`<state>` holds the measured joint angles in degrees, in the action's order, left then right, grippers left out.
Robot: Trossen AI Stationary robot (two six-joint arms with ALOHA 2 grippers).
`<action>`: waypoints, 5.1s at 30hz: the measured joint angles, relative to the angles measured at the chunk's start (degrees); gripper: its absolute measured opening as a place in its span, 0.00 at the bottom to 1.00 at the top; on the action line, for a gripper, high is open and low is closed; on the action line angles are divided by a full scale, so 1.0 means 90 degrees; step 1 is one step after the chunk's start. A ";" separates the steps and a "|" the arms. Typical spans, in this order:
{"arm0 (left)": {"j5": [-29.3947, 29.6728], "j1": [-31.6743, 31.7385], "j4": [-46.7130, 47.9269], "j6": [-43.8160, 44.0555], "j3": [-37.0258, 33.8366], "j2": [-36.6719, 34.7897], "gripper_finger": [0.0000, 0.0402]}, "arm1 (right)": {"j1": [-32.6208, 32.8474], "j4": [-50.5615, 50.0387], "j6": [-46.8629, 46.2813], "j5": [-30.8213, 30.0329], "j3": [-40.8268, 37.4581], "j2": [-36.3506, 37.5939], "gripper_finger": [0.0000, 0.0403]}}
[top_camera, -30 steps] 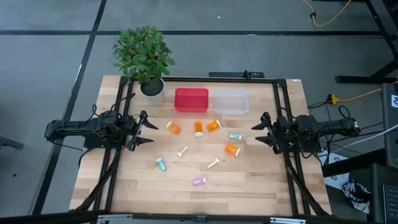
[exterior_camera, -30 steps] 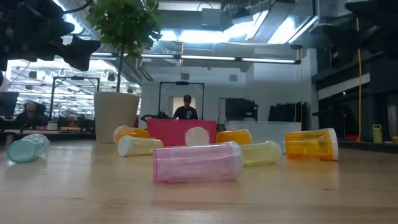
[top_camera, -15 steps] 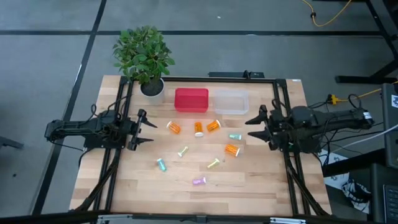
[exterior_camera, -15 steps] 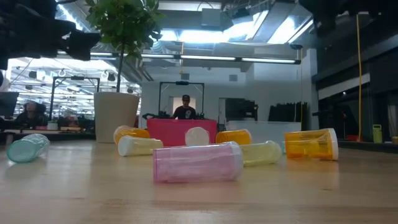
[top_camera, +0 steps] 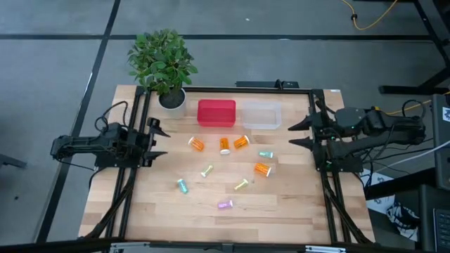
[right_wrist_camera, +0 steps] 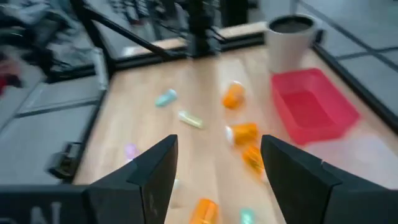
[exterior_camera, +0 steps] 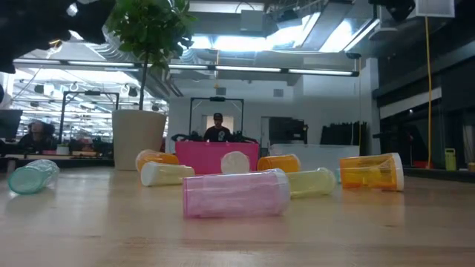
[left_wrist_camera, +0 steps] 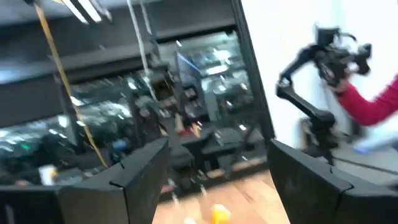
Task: Pick and place medicine bottles into bin by pill shape (circle, oval)
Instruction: Put the right blue tablet bottle into the transparent bin
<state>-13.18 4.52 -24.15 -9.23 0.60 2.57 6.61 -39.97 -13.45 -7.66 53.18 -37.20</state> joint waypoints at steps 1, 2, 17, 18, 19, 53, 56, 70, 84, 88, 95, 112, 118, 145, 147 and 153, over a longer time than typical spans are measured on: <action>0.0196 0.0002 -0.0027 -0.0033 0.0000 0.0000 0.66 | -0.0032 -0.0093 -0.0029 -0.0109 0.0004 -0.0005 0.58; 0.0437 0.0002 -0.0065 -0.0042 0.0000 0.0005 0.66 | -0.0074 -0.0213 -0.0112 -0.0185 0.0004 -0.0014 0.58; 0.2977 0.0002 0.1368 0.1106 0.0481 0.0070 0.66 | -0.1301 -0.0543 -0.1105 -0.1088 0.0262 -0.0581 0.58; 0.3021 0.0002 0.1841 0.1370 0.0601 0.0149 0.66 | -0.1394 -0.0587 -0.1170 -0.0823 0.0270 -0.0633 0.58; 0.3088 0.0002 0.2182 0.1651 0.0701 0.0244 0.66 | -0.1484 -0.0640 -0.1239 -0.0525 0.0269 -0.0686 0.58; 0.3602 -0.0746 0.2184 0.1540 0.1485 0.1712 0.66 | -0.1260 0.0185 -0.1539 0.1468 0.0203 -0.2913 0.58; 0.3777 -0.1032 0.2172 0.1139 0.1818 0.2039 0.66 | -0.0951 -0.0048 -0.1623 0.1242 0.0203 -0.2807 0.58; 0.4389 -0.1652 0.3067 0.1495 0.2695 0.3314 0.66 | -0.0239 -0.0876 -0.0118 0.0641 0.0198 -0.3249 0.58; 0.4462 -0.1649 0.3477 0.1853 0.2744 0.3281 0.66 | -0.1213 -0.1056 0.0078 0.1130 0.0193 -0.4854 0.58; 0.4528 -0.1649 0.3701 0.1890 0.2744 0.3281 0.66 | -0.1214 -0.0859 0.0225 0.1168 0.0193 -0.5146 0.58; 0.4582 -0.1649 0.3848 0.2550 0.2745 0.3288 0.66 | -0.1217 -0.0764 0.0249 0.1149 0.0193 -0.5698 0.58; 0.4512 -0.2024 0.4268 0.3137 0.2745 0.3286 0.66 | -0.1385 -0.0408 0.0592 0.0879 0.0229 -0.7116 0.58; 0.4509 -0.2147 0.4299 0.3147 0.2744 0.3298 0.66 | -0.1459 -0.0337 0.0430 0.0908 0.0213 -0.7070 0.58; 0.4504 -0.2312 0.4343 0.3465 0.2744 0.3298 0.66 | -0.1484 -0.0196 -0.0354 0.0787 0.0201 -0.7000 0.25; 0.4504 -0.2312 0.4343 0.3467 0.2744 0.3298 0.66 | -0.1484 -0.0196 -0.0481 0.0782 0.0203 -0.7000 0.25; 0.4504 -0.2312 0.4344 0.3467 0.2744 0.3298 0.66 | -0.1484 -0.0199 -0.0655 0.0780 0.0203 -0.7000 0.24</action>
<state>27.35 -16.29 14.95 21.98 25.30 32.25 -6.74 -41.76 -19.35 -0.64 55.00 -100.20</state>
